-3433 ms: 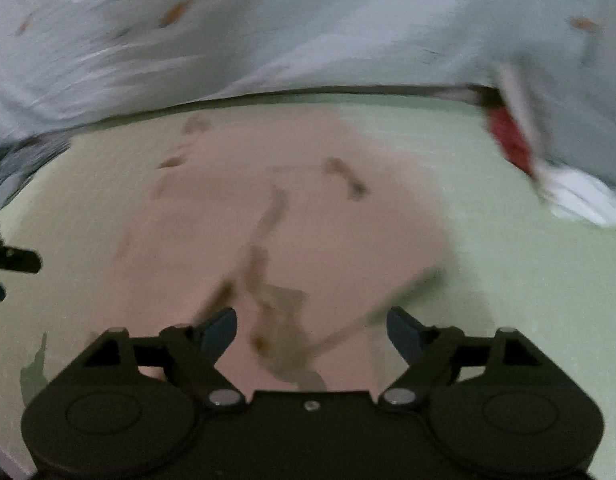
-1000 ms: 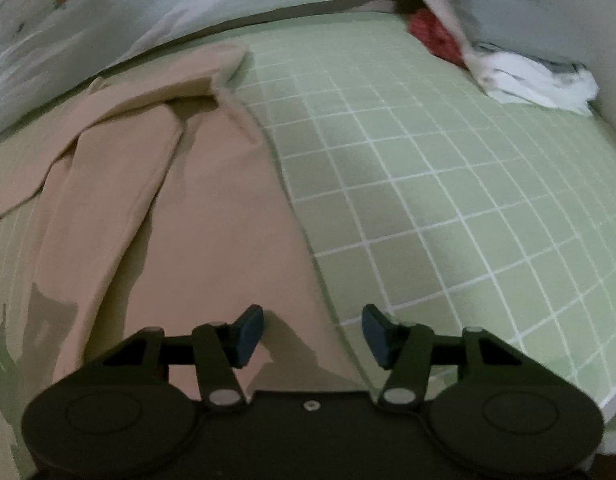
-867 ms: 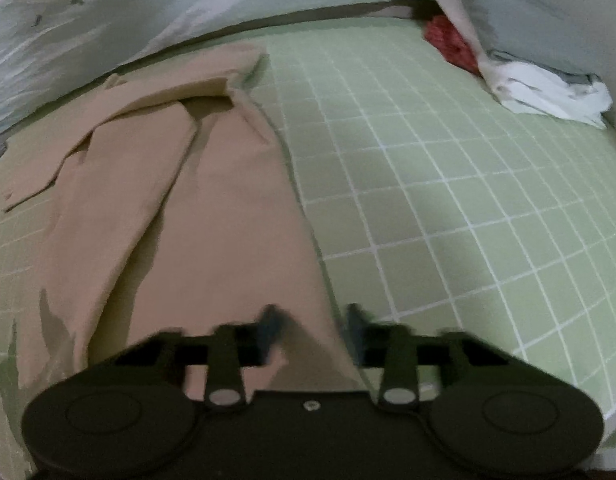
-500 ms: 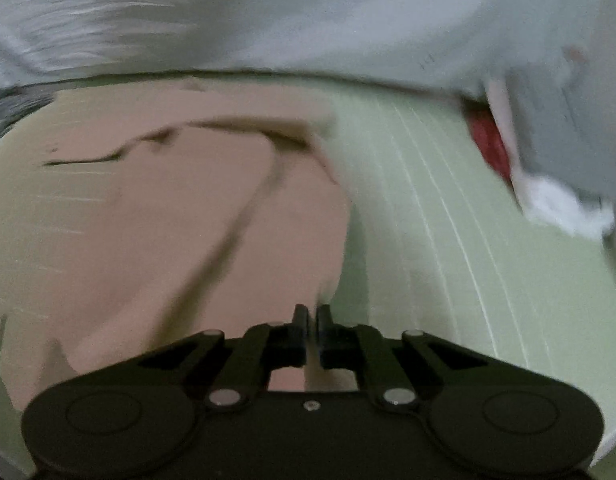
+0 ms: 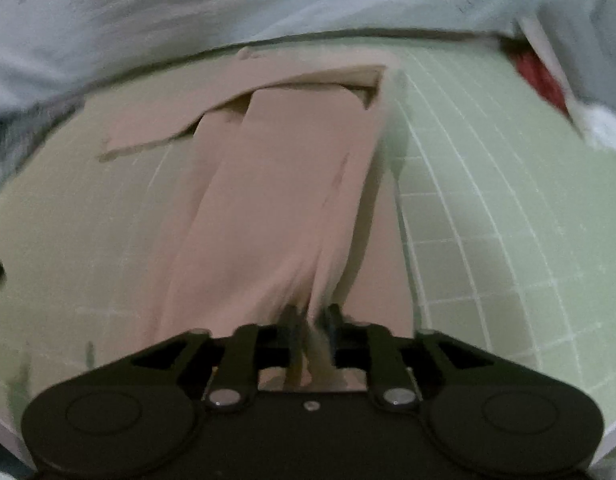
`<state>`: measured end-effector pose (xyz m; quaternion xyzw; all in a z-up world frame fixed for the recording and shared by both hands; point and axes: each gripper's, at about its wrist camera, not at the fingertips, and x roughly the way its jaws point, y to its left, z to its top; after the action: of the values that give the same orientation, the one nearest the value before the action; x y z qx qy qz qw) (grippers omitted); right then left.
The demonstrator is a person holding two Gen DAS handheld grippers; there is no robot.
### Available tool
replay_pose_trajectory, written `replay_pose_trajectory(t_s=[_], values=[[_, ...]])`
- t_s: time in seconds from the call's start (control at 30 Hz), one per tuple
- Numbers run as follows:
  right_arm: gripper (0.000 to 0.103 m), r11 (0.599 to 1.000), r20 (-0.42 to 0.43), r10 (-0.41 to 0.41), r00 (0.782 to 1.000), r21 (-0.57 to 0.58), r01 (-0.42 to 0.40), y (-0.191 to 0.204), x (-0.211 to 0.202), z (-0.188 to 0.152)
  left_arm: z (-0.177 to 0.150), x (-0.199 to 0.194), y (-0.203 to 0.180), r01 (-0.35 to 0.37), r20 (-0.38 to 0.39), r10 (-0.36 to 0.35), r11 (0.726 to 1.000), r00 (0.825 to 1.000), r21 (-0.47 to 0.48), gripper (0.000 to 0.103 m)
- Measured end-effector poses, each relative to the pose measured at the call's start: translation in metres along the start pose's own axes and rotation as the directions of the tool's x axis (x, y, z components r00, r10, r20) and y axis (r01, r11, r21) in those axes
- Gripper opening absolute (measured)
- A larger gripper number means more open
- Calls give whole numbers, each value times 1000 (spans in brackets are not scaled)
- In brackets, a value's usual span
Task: Fold clothes
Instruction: 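Grasp the folded pink shirt with the right gripper while the left gripper lifts its edge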
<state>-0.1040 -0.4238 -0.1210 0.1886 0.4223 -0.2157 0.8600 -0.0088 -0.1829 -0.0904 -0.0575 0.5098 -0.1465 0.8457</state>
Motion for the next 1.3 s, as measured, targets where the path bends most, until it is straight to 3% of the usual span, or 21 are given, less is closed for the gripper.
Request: replay_pose_trajectory(t_s=[0.07,0.2,0.27,0.57,0.63,0.7,0.93,1.13,1.3], values=[[31,996,38,21,999,89,-24,-9,-11,3,4,-1,3,7,7,-7,1000,1000,-8,82],[36,982,84,-48,995,184,32,-28,-21,9,6,-2,5,12,26,-12,1000,1000,-9,85],[36,982,70,-92,993,173,78,-30,-16,11,8,0,6,10,21,-10,1000,1000,-16,85],[40,988,82,-133,988,87,125,-12,-7,32,21,12,10,-26,3,26,999,1000,-33,86],[51,988,85,-141,986,68,136,-8,-5,37,28,18,10,-34,-1,34,998,999,-50,86],[69,988,88,-150,985,49,146,-5,-2,42,37,24,11,-41,-4,41,997,999,-67,86],[70,989,161,-119,980,110,102,-6,17,105,88,56,3,-73,16,75,993,997,-89,86],[70,985,145,-70,987,169,45,4,73,166,144,107,0,-94,9,95,995,995,-39,86],[55,960,95,-67,993,279,38,1,122,195,182,153,-4,-88,-15,89,995,996,49,86]])
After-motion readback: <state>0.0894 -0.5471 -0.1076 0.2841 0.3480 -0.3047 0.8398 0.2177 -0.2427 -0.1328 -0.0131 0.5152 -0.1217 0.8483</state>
